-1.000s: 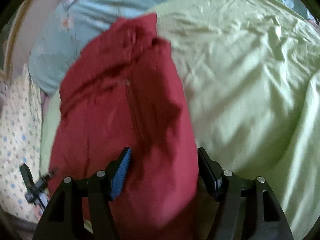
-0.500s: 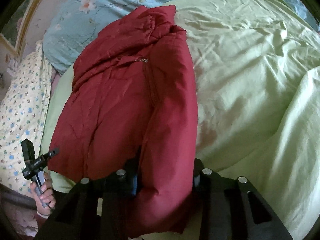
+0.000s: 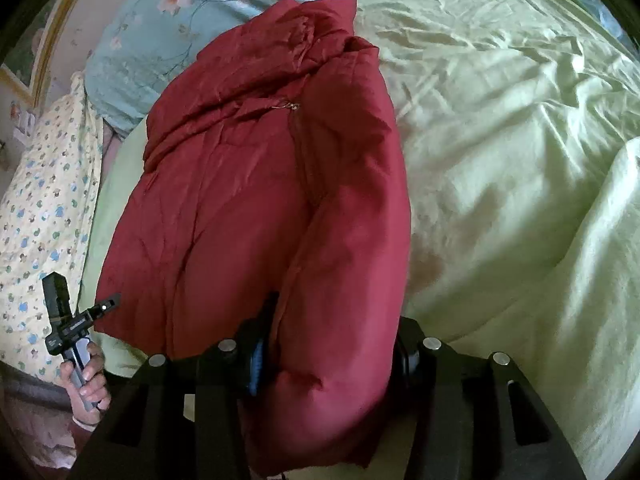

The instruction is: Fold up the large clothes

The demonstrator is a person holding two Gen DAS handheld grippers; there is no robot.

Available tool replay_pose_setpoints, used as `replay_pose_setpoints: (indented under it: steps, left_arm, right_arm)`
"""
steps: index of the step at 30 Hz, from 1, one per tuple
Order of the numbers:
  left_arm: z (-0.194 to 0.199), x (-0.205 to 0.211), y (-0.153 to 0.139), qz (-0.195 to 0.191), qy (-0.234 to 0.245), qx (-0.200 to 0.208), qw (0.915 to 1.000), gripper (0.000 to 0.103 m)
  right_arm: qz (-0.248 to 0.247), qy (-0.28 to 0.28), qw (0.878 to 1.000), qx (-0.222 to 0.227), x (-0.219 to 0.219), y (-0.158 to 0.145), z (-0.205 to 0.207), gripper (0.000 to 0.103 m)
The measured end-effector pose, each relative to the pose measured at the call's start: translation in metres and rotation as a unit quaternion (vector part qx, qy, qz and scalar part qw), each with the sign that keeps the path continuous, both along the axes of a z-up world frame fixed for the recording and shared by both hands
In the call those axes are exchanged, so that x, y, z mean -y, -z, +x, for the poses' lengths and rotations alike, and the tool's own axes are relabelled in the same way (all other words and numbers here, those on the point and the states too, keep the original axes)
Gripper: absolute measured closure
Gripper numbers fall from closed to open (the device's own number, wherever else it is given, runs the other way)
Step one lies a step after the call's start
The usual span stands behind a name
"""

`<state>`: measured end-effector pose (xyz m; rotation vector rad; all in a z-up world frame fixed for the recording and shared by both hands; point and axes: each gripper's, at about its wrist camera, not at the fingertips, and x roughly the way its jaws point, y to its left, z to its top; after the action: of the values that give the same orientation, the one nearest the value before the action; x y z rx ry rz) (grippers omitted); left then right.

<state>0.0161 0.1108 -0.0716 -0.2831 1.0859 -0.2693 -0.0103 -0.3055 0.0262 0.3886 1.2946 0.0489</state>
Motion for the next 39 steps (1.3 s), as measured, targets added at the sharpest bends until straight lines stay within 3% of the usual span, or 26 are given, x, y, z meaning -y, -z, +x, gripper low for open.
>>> replay_pose_setpoints:
  steps: [1, 3, 5, 8, 10, 14, 23, 31, 39]
  left_arm:
    - [-0.001, 0.000, 0.000, -0.001, 0.001, 0.001, 1.0000, 0.033]
    - [-0.002, 0.000, -0.002, -0.006, 0.004, 0.006, 1.0000, 0.044]
    - [-0.003, 0.000, -0.005, -0.013, 0.009, 0.016, 0.9997, 0.065]
    - [-0.009, -0.004, -0.011, -0.023, 0.008, 0.037, 0.9990, 0.077]
    - [-0.014, -0.009, -0.017, -0.036, 0.005, 0.051, 0.9980, 0.080]
    - [-0.025, -0.017, -0.032, -0.062, -0.001, 0.074, 0.9954, 0.083]
    - [-0.034, -0.028, -0.091, -0.080, 0.007, 0.145, 0.9861, 0.085]
    - [-0.001, -0.019, -0.135, -0.061, 0.011, 0.199, 0.9781, 0.086]
    - [0.054, -0.006, -0.161, -0.055, -0.020, 0.219, 0.9739, 0.086]
  right_arm:
    - [0.000, -0.003, 1.000, 0.001, 0.000, -0.001, -0.001, 0.053]
    - [0.001, -0.012, 1.000, 0.004, -0.001, -0.003, -0.002, 0.053]
    - [0.008, -0.020, 1.000, 0.013, -0.004, -0.005, -0.003, 0.062]
    - [0.029, -0.036, 0.998, 0.043, -0.006, -0.013, -0.005, 0.071]
    - [0.046, -0.041, 0.996, 0.070, -0.006, -0.021, -0.009, 0.074]
    - [0.103, -0.045, 0.986, 0.123, -0.001, -0.038, -0.019, 0.078]
    - [0.170, -0.032, 0.970, 0.171, 0.009, -0.056, -0.014, 0.080]
    - [0.171, -0.024, 0.960, 0.221, 0.012, -0.084, 0.029, 0.081]
    - [0.149, 0.002, 0.954, 0.262, 0.013, -0.109, 0.101, 0.081]
